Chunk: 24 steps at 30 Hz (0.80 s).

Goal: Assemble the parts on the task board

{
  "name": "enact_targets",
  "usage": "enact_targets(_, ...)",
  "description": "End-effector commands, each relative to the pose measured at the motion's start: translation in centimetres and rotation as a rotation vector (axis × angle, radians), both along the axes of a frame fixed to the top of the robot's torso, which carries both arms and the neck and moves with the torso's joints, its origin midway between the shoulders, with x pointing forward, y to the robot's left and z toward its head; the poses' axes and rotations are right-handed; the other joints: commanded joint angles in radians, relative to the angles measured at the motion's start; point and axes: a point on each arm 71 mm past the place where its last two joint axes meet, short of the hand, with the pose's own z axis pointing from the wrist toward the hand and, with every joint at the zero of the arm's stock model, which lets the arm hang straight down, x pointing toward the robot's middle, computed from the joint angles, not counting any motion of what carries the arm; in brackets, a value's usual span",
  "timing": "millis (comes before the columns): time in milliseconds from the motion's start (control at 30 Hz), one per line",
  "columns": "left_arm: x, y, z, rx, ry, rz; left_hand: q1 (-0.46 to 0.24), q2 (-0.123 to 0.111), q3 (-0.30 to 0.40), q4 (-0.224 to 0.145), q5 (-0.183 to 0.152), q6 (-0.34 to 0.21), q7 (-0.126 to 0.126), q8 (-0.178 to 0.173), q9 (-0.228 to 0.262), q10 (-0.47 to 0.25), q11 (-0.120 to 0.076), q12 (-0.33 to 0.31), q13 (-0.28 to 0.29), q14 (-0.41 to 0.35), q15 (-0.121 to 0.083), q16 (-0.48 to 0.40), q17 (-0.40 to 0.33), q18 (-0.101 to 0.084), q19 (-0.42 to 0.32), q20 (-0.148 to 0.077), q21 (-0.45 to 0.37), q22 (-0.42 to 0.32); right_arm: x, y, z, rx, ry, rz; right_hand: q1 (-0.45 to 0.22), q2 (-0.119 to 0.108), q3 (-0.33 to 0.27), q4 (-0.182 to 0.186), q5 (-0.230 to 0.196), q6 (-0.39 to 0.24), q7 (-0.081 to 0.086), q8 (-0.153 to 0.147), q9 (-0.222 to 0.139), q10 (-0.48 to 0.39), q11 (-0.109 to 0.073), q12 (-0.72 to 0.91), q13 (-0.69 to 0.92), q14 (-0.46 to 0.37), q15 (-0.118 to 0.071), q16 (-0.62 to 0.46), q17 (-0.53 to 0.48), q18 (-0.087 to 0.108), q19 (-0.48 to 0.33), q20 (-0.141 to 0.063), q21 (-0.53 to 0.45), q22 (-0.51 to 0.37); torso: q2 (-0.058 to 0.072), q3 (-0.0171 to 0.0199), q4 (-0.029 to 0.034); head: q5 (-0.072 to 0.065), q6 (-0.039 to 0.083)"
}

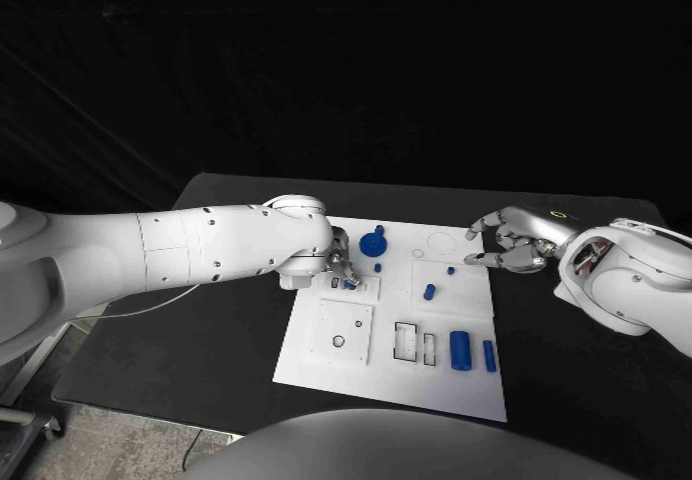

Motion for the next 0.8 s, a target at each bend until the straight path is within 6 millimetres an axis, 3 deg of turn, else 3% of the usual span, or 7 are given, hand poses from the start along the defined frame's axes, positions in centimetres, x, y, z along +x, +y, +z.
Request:
enact_targets(33,-0.25,0.51,-0.45,0.063,0.022,0.025,-0.003,0.010,0.006,-0.001,-0.002,0.009,-0.001,-0.004,0.001,0.106,0.000,-0.001,0.263,0.105,0.006,0.002,0.263,0.000,-0.001,0.000,-0.005,0.030,-0.02,0.02,-0.16,-0.011,0.011,0.001,0.001,0.009,-0.004,-0.004,0.002,0.005,0.001,-0.007,-0.002,0.105,0.008,0.004,0.263,0.104,0.010,0.003,0.263,0.002,-0.007,0.003,-0.005,0.180,0.000,0.0000,0.0000,0.001,0.000)
enact_targets(800,-0.29,0.84,-0.47,0.062,0.019,0.034,-0.013,0.001,0.034,-0.017,0.004,0.014,-0.002,-0.009,0.010,0.106,0.000,-0.001,0.263,0.105,0.006,0.002,0.263,0.000,0.000,0.000,-0.007,0.033,0.02,-0.07,-0.22,-0.013,0.012,-0.005,0.002,0.010,-0.004,-0.005,0.003,0.005,0.001,-0.008,-0.003,0.105,0.008,0.004,0.263,0.104,0.010,0.003,0.263,0.002,-0.008,0.003,-0.006,0.180,0.001,-0.0003,-0.0005,0.003,0.000)
